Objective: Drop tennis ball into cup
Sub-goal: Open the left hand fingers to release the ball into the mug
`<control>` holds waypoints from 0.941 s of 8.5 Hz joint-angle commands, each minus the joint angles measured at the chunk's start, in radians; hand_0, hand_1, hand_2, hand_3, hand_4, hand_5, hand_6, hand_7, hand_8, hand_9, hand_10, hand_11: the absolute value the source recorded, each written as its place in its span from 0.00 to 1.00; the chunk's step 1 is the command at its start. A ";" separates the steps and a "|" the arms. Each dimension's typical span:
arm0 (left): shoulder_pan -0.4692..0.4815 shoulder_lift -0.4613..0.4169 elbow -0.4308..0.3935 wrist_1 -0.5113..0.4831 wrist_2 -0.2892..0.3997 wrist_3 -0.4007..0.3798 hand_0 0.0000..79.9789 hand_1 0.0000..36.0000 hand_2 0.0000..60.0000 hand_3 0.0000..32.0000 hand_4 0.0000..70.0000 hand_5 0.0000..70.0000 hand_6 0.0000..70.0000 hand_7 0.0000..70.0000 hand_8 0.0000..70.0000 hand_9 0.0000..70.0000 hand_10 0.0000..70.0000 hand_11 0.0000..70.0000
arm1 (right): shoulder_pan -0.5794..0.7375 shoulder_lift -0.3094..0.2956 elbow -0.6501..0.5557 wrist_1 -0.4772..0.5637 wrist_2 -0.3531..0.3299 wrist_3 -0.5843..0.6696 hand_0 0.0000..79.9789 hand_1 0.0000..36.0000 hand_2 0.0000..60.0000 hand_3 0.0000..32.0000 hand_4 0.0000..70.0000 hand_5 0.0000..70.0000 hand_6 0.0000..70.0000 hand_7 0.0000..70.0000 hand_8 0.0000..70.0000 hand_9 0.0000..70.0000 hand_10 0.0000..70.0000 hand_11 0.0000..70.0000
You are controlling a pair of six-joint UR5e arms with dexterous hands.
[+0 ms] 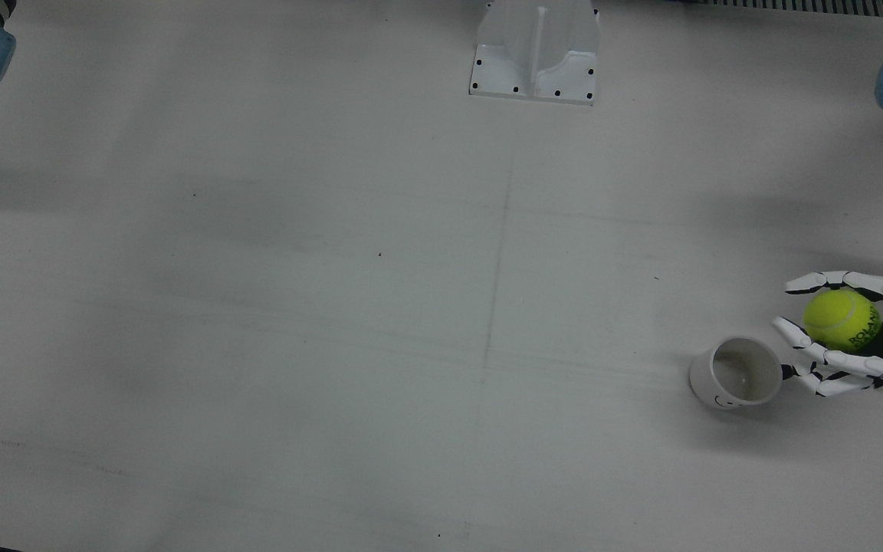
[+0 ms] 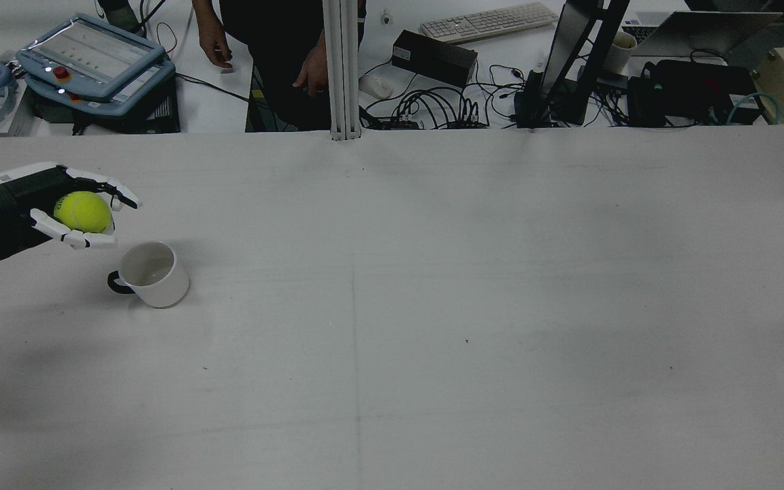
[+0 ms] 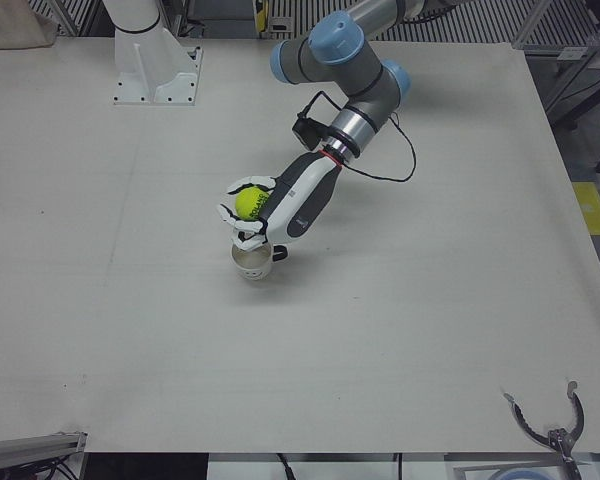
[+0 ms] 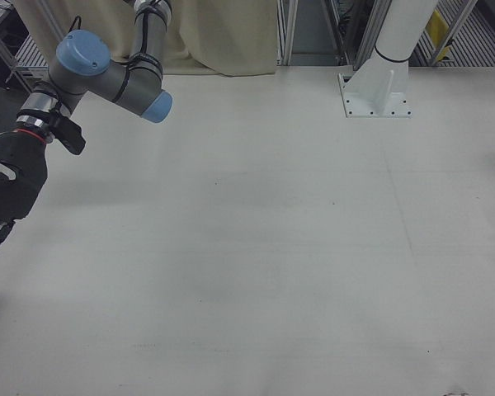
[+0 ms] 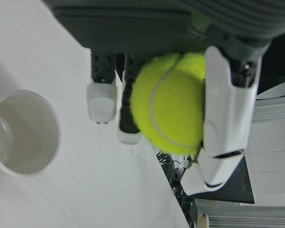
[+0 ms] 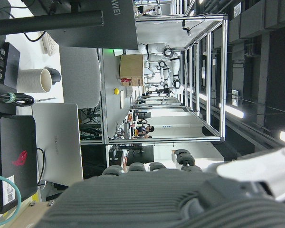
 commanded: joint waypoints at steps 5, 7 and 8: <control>-0.001 0.011 0.005 -0.040 0.003 -0.005 1.00 1.00 0.80 0.00 0.14 0.18 0.04 0.00 0.00 0.00 0.00 0.04 | 0.000 0.000 0.002 0.000 0.000 0.000 0.00 0.00 0.00 0.00 0.00 0.00 0.00 0.00 0.00 0.00 0.00 0.00; -0.001 0.012 0.010 -0.046 0.003 -0.007 1.00 1.00 0.82 0.00 0.14 0.18 0.04 0.00 0.00 0.00 0.00 0.05 | 0.000 0.000 0.002 0.000 0.000 0.000 0.00 0.00 0.00 0.00 0.00 0.00 0.00 0.00 0.00 0.00 0.00 0.00; -0.006 0.011 -0.004 -0.049 0.007 -0.008 1.00 1.00 0.87 0.00 0.14 0.18 0.04 0.00 0.00 0.00 0.00 0.05 | 0.000 0.000 0.002 0.000 0.000 0.000 0.00 0.00 0.00 0.00 0.00 0.00 0.00 0.00 0.00 0.00 0.00 0.00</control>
